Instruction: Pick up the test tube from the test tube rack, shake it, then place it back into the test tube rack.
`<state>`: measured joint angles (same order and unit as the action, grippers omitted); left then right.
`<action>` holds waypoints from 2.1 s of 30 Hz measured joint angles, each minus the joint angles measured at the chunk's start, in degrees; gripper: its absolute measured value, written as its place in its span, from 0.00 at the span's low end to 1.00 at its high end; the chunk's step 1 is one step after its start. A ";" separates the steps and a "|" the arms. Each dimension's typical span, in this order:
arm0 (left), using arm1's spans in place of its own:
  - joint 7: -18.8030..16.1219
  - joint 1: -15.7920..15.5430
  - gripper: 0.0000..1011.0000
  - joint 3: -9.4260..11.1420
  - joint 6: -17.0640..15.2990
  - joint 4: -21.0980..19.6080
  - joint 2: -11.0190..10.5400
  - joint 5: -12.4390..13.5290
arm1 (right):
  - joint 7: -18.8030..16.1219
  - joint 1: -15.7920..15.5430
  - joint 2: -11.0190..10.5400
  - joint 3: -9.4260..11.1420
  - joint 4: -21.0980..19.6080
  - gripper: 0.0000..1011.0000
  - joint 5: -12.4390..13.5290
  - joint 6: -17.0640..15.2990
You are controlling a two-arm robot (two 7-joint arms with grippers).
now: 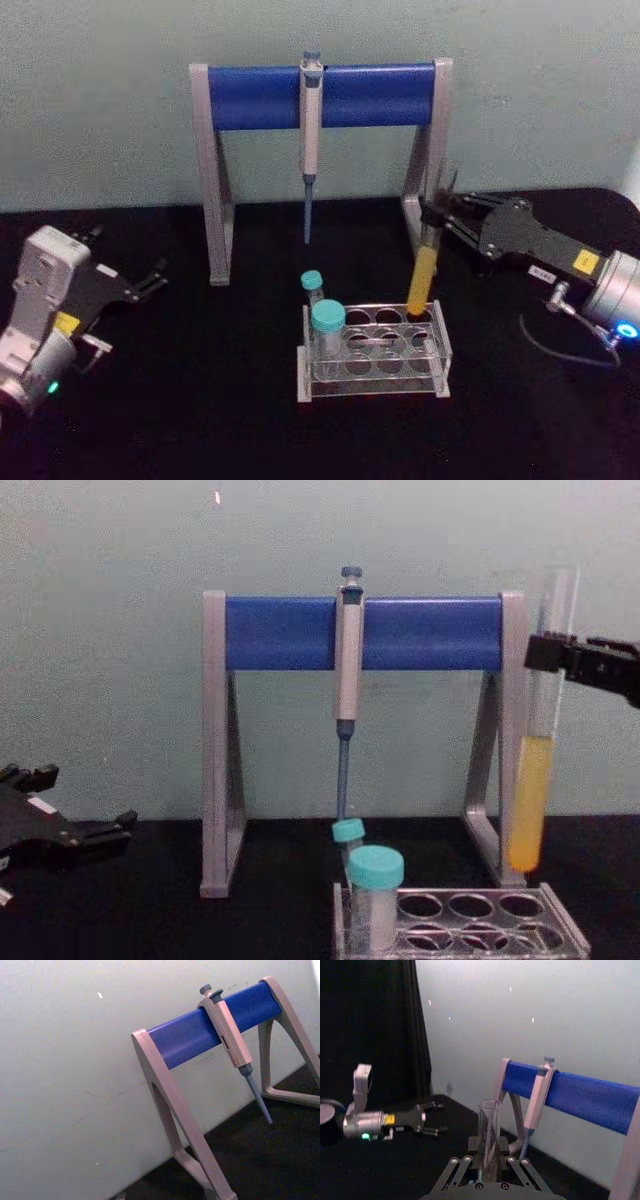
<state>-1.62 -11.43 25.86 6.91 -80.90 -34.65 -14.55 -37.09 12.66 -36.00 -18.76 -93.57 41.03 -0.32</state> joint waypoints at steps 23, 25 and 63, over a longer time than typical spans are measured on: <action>0.00 0.00 0.99 0.00 0.00 0.00 0.00 0.00 | 11.81 -1.93 2.69 2.37 -0.80 0.23 -11.09 6.43; 0.00 0.00 0.99 0.00 0.00 0.00 0.00 0.00 | 9.51 -1.72 3.68 2.73 0.16 0.23 -8.73 6.68; 0.00 0.00 0.99 0.00 0.00 0.00 0.00 0.00 | 9.96 -2.57 0.95 3.01 -2.47 0.23 -7.54 4.16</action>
<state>-1.62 -11.43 25.86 6.91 -80.90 -34.65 -14.55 -27.14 10.10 -35.04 -15.75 -96.04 33.49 3.84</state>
